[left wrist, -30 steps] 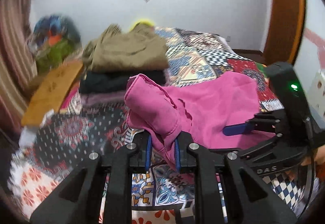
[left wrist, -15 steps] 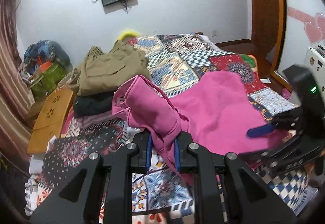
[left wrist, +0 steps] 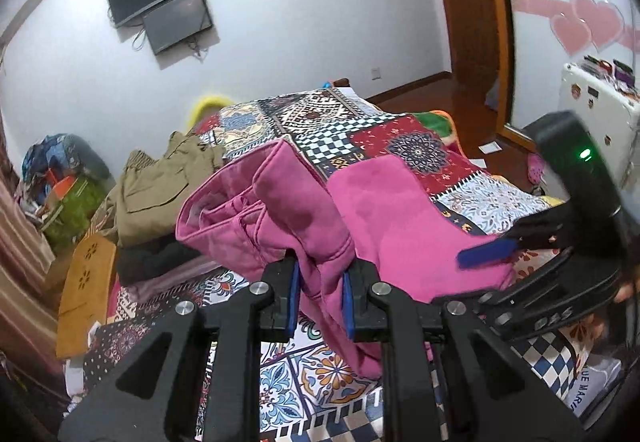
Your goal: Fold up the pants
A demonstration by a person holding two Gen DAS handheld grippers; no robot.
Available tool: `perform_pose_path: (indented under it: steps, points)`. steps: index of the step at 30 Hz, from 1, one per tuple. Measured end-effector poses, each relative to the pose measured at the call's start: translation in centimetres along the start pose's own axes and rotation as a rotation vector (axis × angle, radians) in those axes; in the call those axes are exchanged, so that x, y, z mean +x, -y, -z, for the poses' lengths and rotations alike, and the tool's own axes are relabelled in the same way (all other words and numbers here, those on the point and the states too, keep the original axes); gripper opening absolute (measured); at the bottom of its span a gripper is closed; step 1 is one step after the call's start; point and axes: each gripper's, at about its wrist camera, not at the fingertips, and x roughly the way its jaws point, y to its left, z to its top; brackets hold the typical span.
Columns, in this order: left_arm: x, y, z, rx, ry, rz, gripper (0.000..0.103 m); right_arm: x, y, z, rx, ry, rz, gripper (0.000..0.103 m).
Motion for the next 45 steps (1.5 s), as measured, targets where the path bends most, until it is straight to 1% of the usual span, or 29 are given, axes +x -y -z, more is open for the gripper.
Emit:
perform_pose_path:
  steps: [3, 6, 10, 12, 17, 22, 24, 29, 31, 34, 38, 45]
  points:
    - [0.0, 0.5, -0.2, 0.021, 0.008, 0.015, 0.017, -0.5, 1.3, 1.1, 0.025, -0.012, 0.033, 0.065]
    - [-0.1, 1.0, -0.7, 0.029, 0.012, 0.048, 0.017, 0.6, 2.4, 2.0, 0.061, -0.041, 0.031, 0.065]
    - [0.0, 2.2, -1.4, 0.068, 0.018, 0.081, 0.017, 1.2, 2.2, 1.9, 0.051, -0.024, 0.036, 0.065]
    - [0.1, 3.1, -1.8, 0.092, 0.017, 0.111, 0.017, 0.9, 2.4, 2.2, 0.063, -0.02, 0.02, 0.065]
    - [1.0, 4.4, -2.9, 0.094, -0.002, 0.186, 0.017, 1.1, 2.7, 2.3, 0.074, -0.012, 0.008, 0.065]
    - [2.1, 5.8, -3.9, 0.069, -0.043, 0.292, 0.016, 0.9, 2.8, 3.0, 0.087, 0.0, 0.007, 0.066]
    - [2.5, 6.0, -4.2, 0.059, -0.055, 0.323, 0.016, 0.9, 3.0, 3.2, 0.101, 0.009, -0.003, 0.066]
    - [4.5, 5.4, -4.9, -0.032, -0.136, 0.456, 0.016, 0.5, 3.2, 3.3, 0.109, 0.013, -0.005, 0.065]
    - [5.3, 5.5, -5.2, -0.054, -0.166, 0.506, 0.016, 0.4, 3.4, 3.3, 0.103, 0.003, 0.003, 0.065]
    - [6.1, 6.0, -5.5, -0.055, -0.197, 0.532, 0.016, 0.3, 3.6, 3.4, 0.117, 0.011, -0.005, 0.066]
    - [7.8, 6.5, -5.6, -0.09, -0.272, 0.591, 0.016, 0.1, 4.1, 3.5, 0.139, 0.014, -0.026, 0.065]
    - [9.2, 7.6, -5.2, -0.078, -0.341, 0.611, 0.015, -0.6, 4.4, 3.7, 0.151, 0.018, -0.024, 0.065]
